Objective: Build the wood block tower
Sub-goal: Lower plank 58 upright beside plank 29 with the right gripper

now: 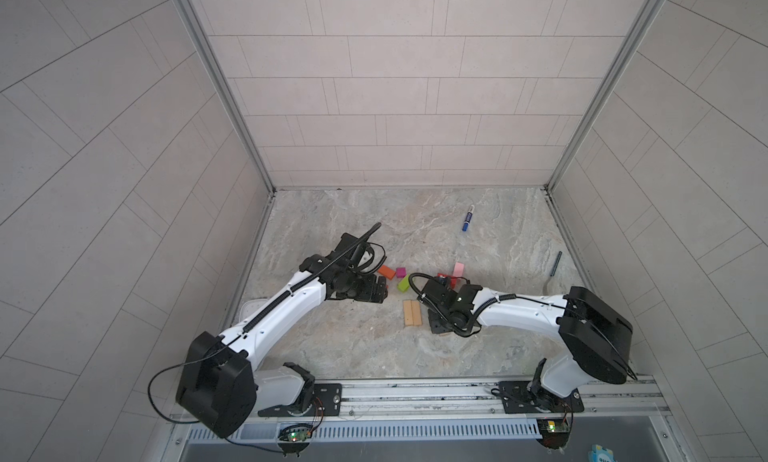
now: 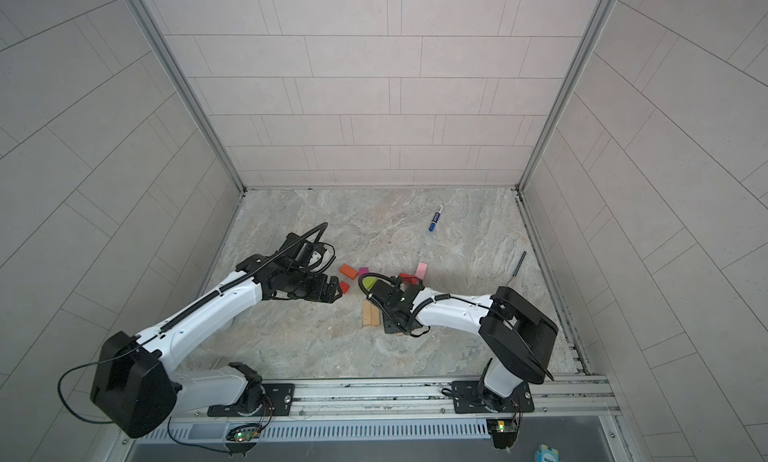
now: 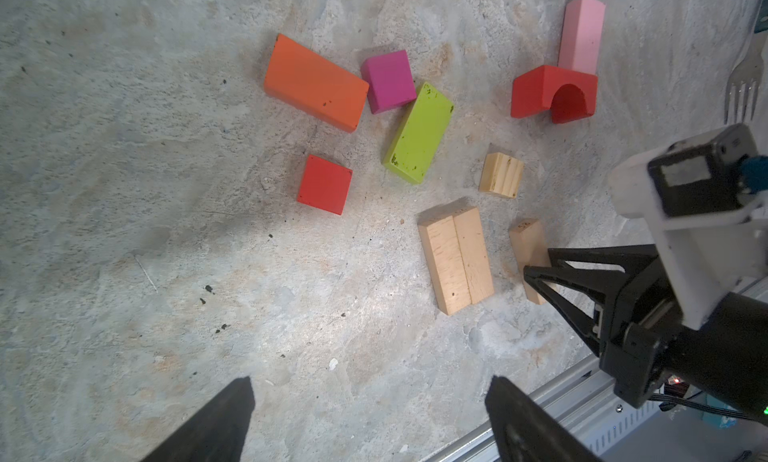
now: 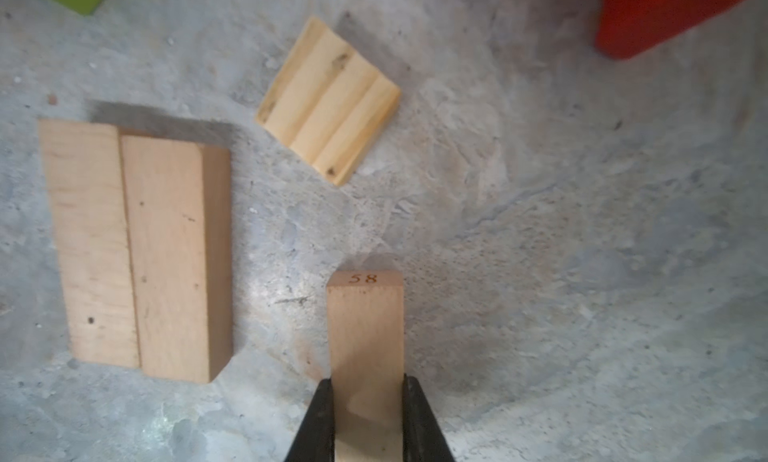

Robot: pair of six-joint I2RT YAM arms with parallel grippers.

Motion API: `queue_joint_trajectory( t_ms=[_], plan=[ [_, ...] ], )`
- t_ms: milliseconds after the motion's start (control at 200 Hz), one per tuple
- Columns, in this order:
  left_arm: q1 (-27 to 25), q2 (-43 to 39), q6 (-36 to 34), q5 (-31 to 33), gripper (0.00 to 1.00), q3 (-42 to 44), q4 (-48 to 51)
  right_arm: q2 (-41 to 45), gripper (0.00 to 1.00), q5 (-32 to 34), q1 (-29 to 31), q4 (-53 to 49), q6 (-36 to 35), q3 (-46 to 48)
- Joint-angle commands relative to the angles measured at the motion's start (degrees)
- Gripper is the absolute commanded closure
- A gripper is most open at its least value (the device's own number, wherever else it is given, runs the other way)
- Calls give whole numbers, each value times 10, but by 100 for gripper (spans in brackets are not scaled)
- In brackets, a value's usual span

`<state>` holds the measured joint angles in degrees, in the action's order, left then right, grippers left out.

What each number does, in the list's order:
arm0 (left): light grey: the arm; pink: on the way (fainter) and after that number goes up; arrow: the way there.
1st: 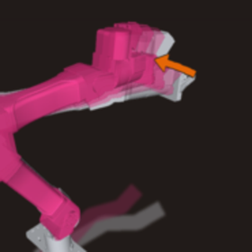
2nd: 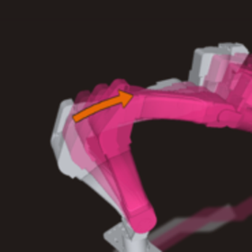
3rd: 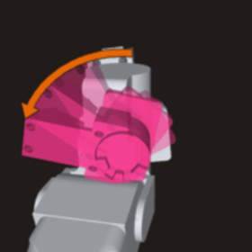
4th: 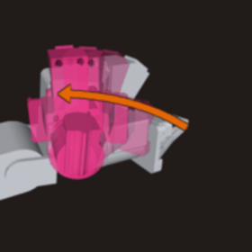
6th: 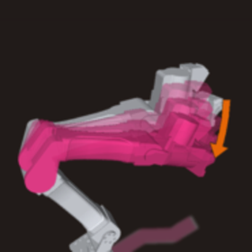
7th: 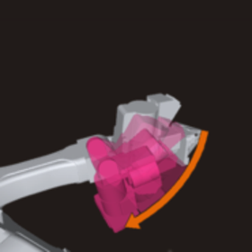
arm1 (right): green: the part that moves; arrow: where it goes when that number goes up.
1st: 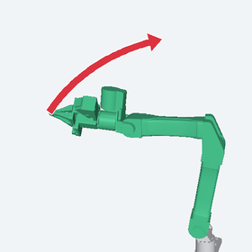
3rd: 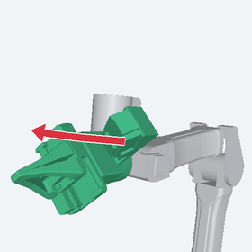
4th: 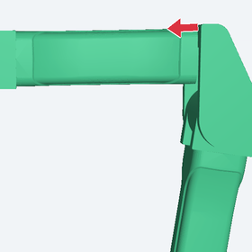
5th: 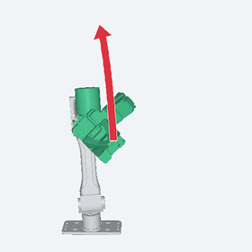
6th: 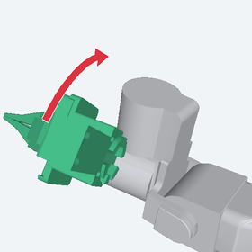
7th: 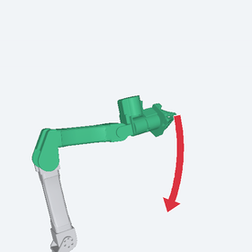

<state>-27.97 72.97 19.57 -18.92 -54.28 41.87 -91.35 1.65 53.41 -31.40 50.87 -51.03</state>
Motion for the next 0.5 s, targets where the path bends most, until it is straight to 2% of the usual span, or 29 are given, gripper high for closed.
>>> queue_joint_trajectory(
  t_ms=[0, 305, 495],
  plan=[
    [4, -3, -6, 3, 6, 3, 5, -13, 93, 2, 1, -10, -7, -14],
    [4, -9, -6, 5, 6, 5, 6, -63, 93, 14, -2, -23, -18, -73],
    [4, -10, -6, 7, 6, 5, 6, -78, 93, 20, -26, -25, -27, -96]
  ],
)
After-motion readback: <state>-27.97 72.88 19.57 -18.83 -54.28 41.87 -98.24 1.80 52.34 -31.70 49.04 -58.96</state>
